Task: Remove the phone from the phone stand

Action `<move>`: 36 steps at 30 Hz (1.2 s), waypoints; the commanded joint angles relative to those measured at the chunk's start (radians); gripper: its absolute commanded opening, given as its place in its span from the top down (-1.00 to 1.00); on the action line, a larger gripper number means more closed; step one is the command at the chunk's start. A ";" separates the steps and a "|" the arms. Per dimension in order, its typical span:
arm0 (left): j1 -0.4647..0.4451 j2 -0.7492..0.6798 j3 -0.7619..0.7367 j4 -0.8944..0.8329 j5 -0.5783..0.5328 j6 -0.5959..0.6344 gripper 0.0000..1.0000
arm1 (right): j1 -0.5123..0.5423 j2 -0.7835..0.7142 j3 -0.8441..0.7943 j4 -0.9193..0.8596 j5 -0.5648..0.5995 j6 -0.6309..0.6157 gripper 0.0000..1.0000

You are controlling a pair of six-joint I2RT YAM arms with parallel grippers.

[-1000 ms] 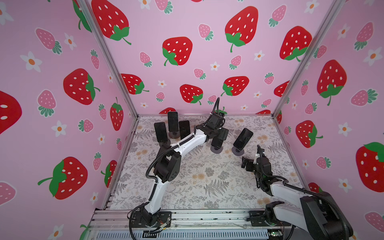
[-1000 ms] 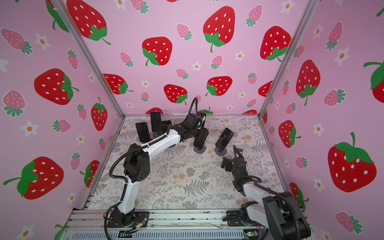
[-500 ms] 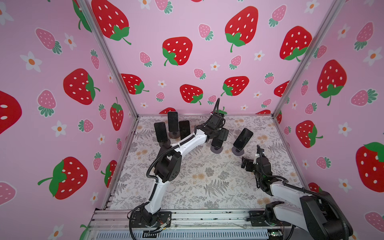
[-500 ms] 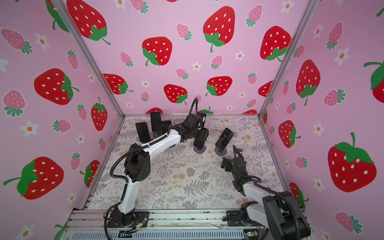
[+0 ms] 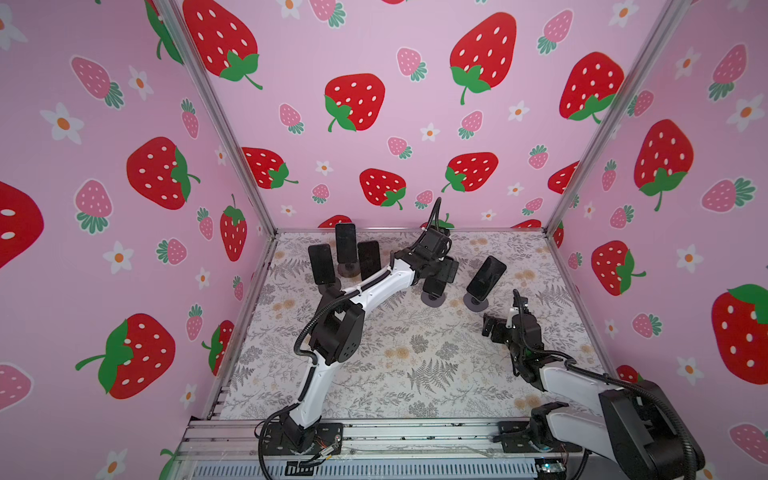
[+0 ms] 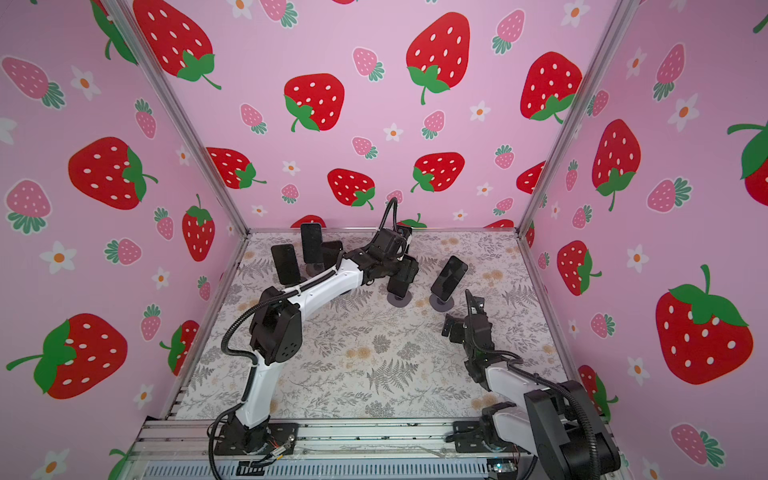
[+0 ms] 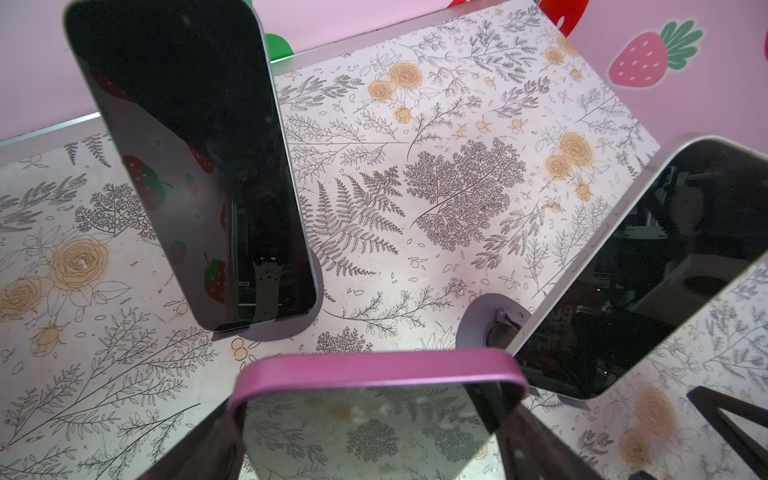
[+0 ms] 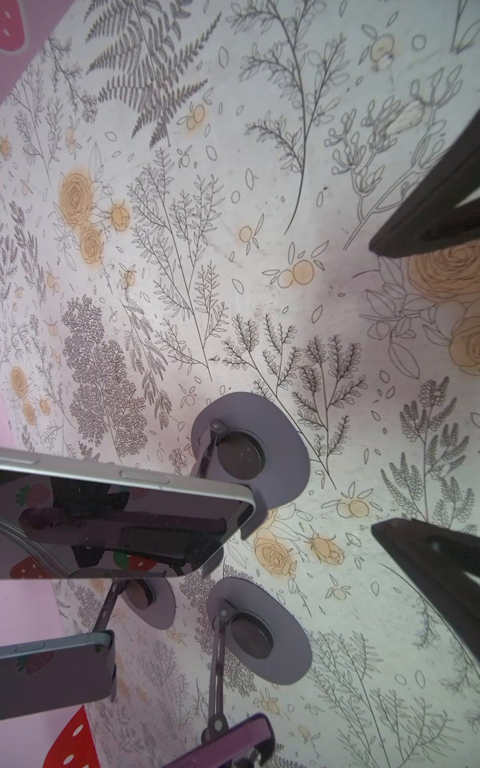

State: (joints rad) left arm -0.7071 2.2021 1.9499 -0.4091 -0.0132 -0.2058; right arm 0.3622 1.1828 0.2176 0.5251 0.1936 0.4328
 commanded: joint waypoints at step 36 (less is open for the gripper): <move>-0.005 -0.079 0.059 -0.082 -0.032 0.060 -0.52 | 0.006 0.031 0.045 -0.023 0.032 0.015 -0.99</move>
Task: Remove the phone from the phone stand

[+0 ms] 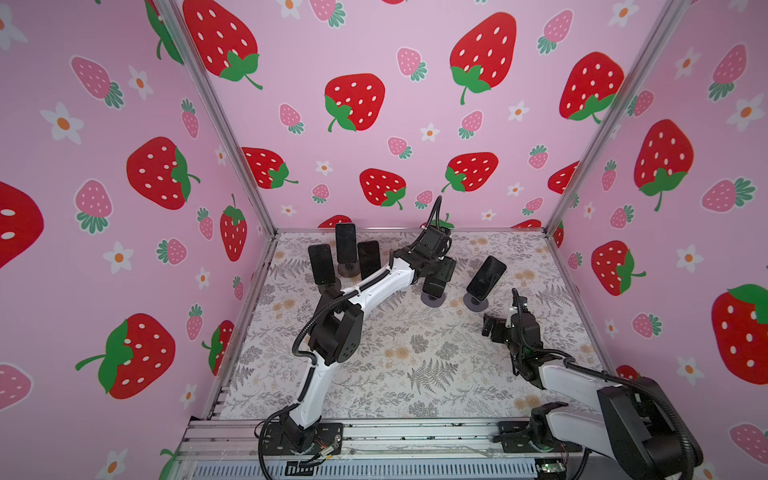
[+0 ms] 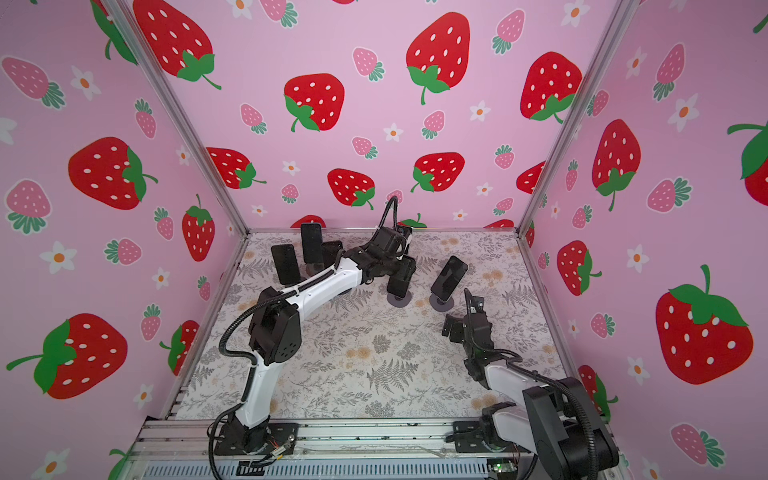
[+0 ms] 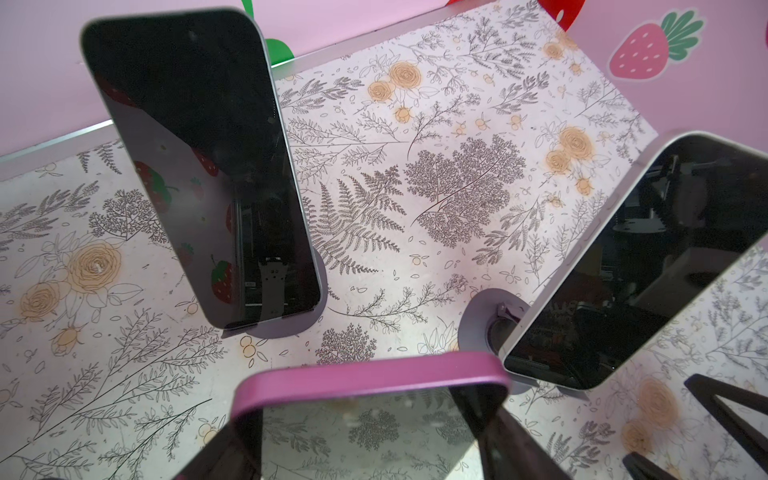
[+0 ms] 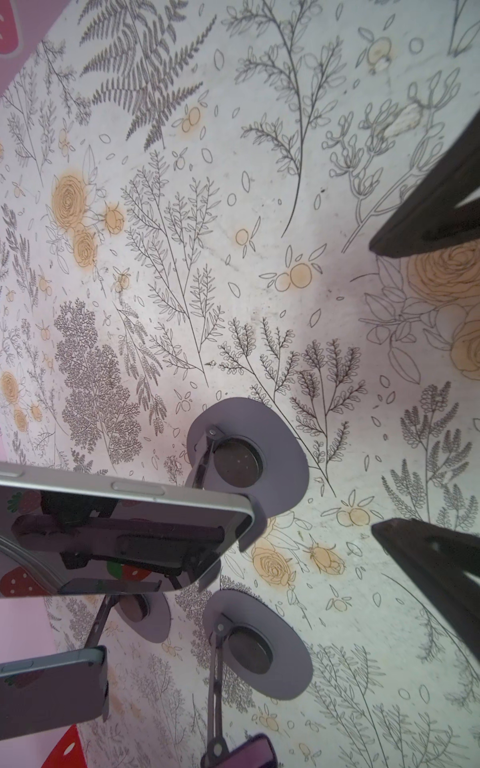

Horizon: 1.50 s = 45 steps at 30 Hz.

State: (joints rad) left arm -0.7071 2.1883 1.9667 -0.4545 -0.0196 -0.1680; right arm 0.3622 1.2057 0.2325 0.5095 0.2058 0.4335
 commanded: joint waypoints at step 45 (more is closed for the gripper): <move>-0.005 -0.067 -0.041 0.025 -0.006 0.028 -0.50 | 0.007 0.008 0.030 -0.012 0.027 0.019 -0.99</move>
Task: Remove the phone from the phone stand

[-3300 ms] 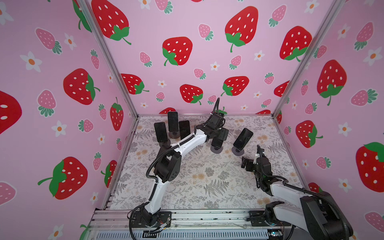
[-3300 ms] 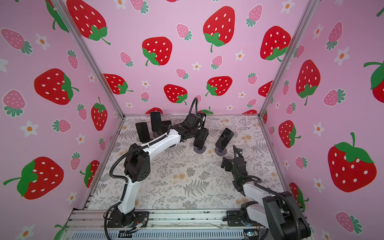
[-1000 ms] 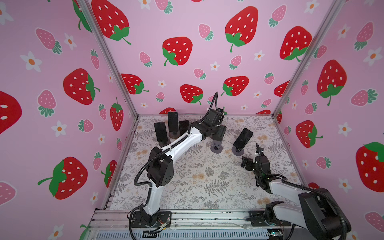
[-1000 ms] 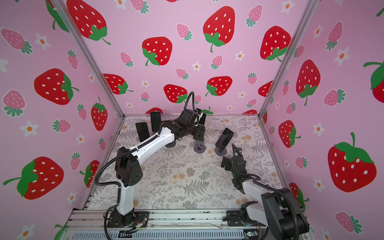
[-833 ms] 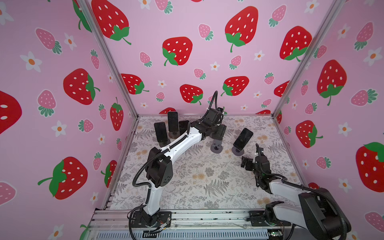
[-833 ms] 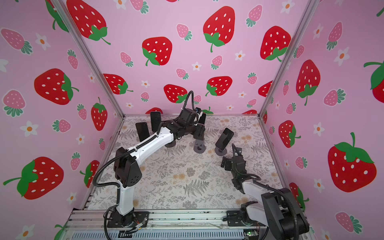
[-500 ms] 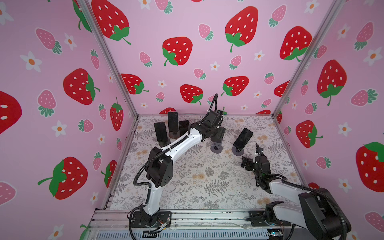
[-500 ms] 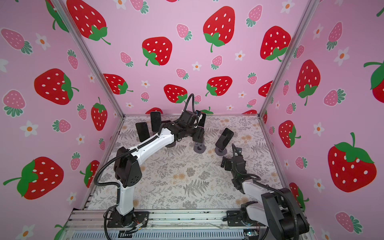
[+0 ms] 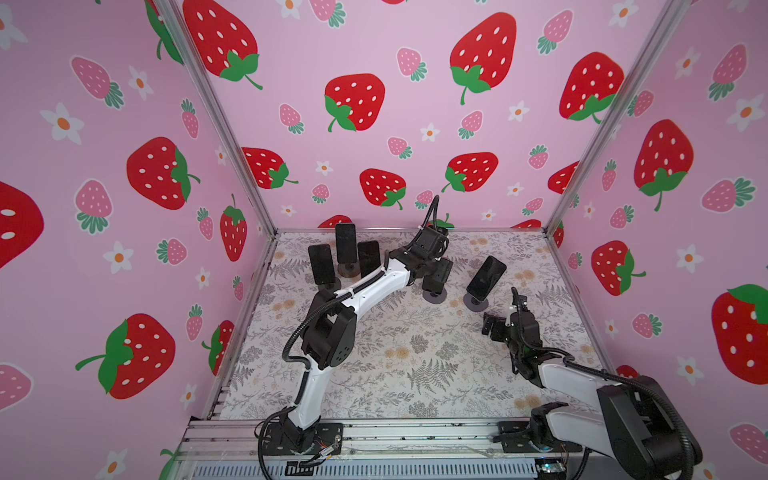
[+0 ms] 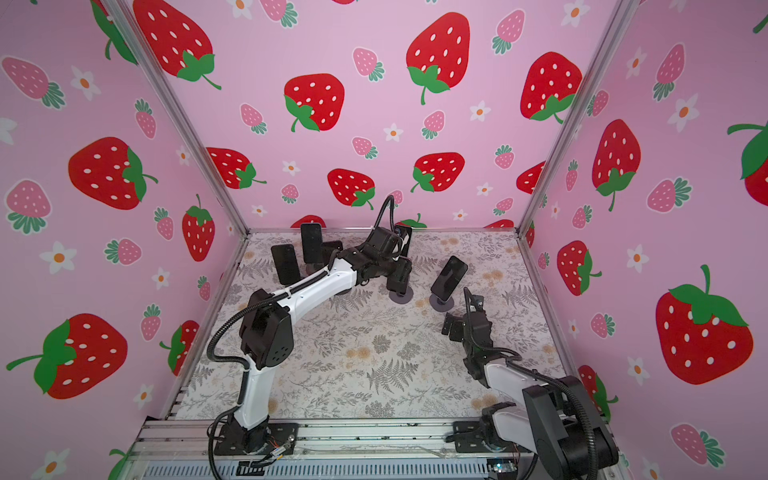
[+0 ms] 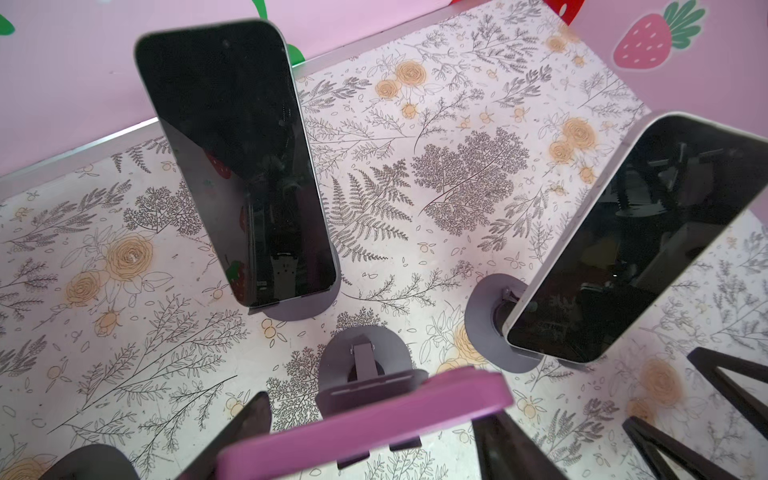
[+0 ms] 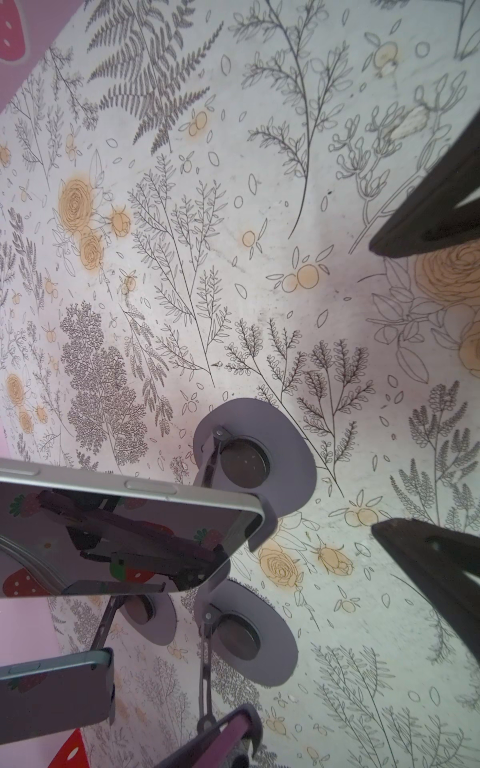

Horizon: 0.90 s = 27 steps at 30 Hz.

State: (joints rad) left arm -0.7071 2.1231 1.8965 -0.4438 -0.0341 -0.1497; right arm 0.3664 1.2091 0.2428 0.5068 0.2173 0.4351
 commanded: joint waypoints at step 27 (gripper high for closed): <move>-0.003 0.085 0.090 0.018 -0.009 0.009 -0.54 | 0.003 0.007 0.023 -0.012 0.019 0.018 -0.99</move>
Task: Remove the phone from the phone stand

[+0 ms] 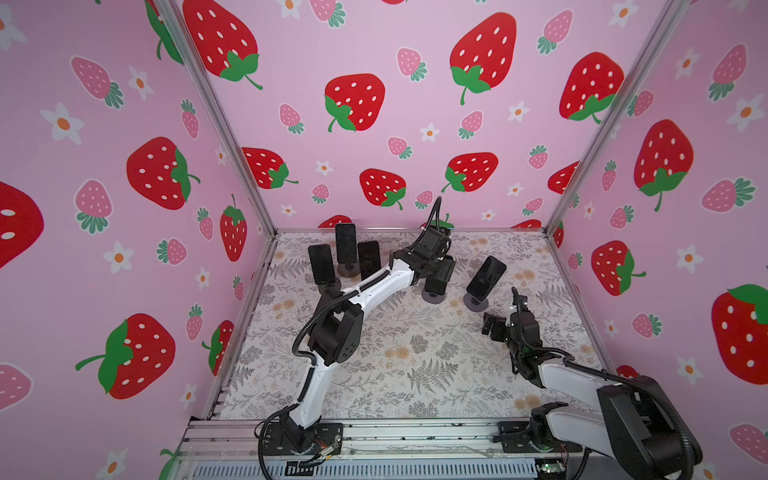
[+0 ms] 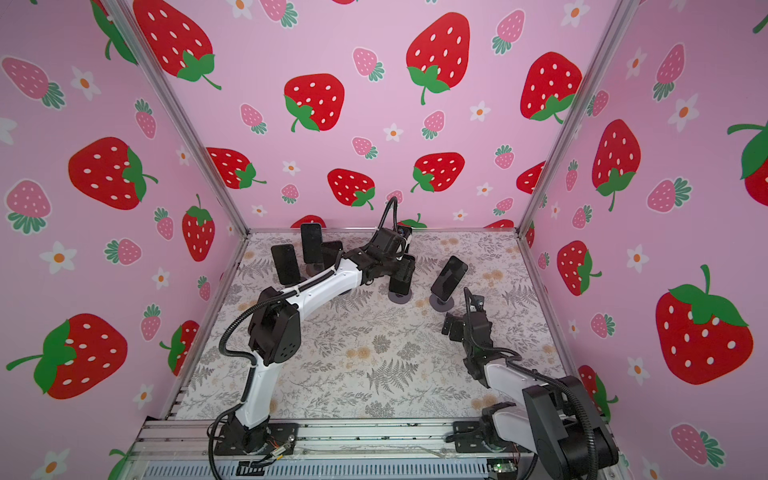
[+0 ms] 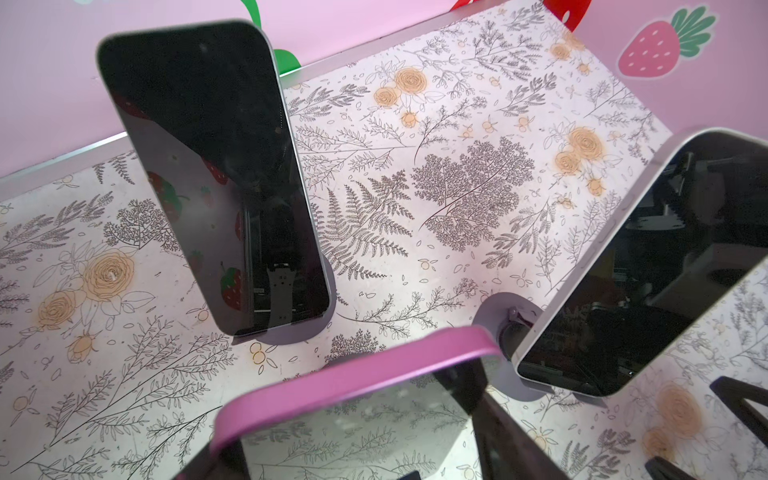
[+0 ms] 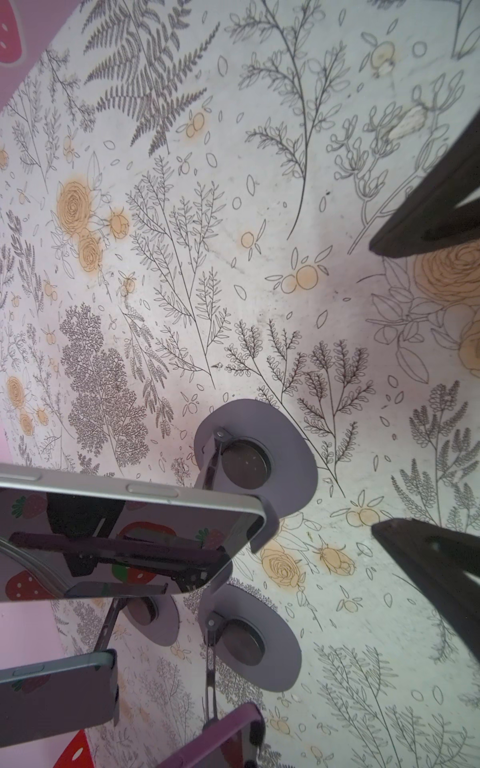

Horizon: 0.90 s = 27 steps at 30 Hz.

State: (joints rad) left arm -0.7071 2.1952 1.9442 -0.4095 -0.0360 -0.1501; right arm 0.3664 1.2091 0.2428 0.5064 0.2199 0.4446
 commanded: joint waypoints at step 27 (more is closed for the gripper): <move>-0.004 -0.049 -0.001 0.016 -0.016 -0.016 -0.99 | 0.005 0.004 0.021 -0.011 0.014 0.006 -0.99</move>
State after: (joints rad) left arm -0.7071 2.1983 1.9472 -0.4141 -0.0380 -0.1562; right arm 0.3664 1.2098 0.2428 0.5064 0.2199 0.4446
